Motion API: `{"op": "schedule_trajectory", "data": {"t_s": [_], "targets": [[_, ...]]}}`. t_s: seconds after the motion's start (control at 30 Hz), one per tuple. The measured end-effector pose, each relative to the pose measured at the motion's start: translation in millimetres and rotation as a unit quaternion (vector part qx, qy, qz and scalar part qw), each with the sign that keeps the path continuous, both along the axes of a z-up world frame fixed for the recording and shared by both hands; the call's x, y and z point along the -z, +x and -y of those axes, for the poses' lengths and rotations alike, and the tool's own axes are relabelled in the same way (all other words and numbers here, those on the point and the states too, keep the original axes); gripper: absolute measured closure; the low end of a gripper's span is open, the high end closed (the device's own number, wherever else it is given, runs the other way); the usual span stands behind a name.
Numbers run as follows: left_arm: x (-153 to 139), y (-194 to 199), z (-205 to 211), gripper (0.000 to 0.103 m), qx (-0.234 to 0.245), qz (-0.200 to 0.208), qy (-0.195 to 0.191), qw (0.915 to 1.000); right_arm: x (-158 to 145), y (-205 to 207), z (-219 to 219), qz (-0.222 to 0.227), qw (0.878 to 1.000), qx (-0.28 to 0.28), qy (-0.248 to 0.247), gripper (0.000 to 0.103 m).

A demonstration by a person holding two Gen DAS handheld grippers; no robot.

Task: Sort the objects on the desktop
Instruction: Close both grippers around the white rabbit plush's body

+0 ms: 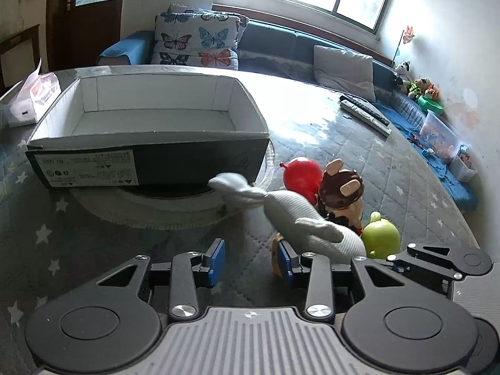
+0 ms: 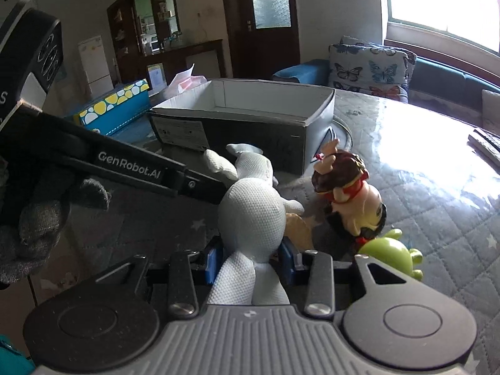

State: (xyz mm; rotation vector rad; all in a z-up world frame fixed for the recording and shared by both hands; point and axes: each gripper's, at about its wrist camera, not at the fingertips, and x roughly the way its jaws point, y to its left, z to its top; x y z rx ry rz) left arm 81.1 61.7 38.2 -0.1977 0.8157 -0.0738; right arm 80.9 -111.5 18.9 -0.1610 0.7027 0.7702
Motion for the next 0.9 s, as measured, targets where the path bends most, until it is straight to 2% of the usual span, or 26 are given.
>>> {"op": "schedule_trajectory", "data": {"t_s": [0.07,0.2,0.53,0.63,0.9], "targets": [[1.3,-2.3,-0.1,0.064,0.003,-0.002,-0.001,1.0,-0.2,-1.0,0.8,0.002,1.0,0.002,0.0,0.05],[2.9,-6.4,-1.2,0.064,0.004,-0.004,-0.003,1.0,-4.6,-5.9,4.5,0.016,1.0,0.008,-0.002,0.043],[5.0,-12.5,-16.2,0.064,-0.026,-0.009,-0.005,0.9996,1.7,-13.8,-15.8,0.008,0.999,-0.048,-0.002,0.042],[8.4,-14.5,-20.1,0.064,-0.032,-0.017,-0.006,0.9993,7.9,-16.8,-25.8,0.002,0.998,-0.065,-0.007,0.037],[14.3,-23.3,-22.6,0.064,-0.03,-0.037,-0.031,0.9984,1.8,-14.1,-12.1,0.003,0.999,-0.052,0.007,0.037]]}}
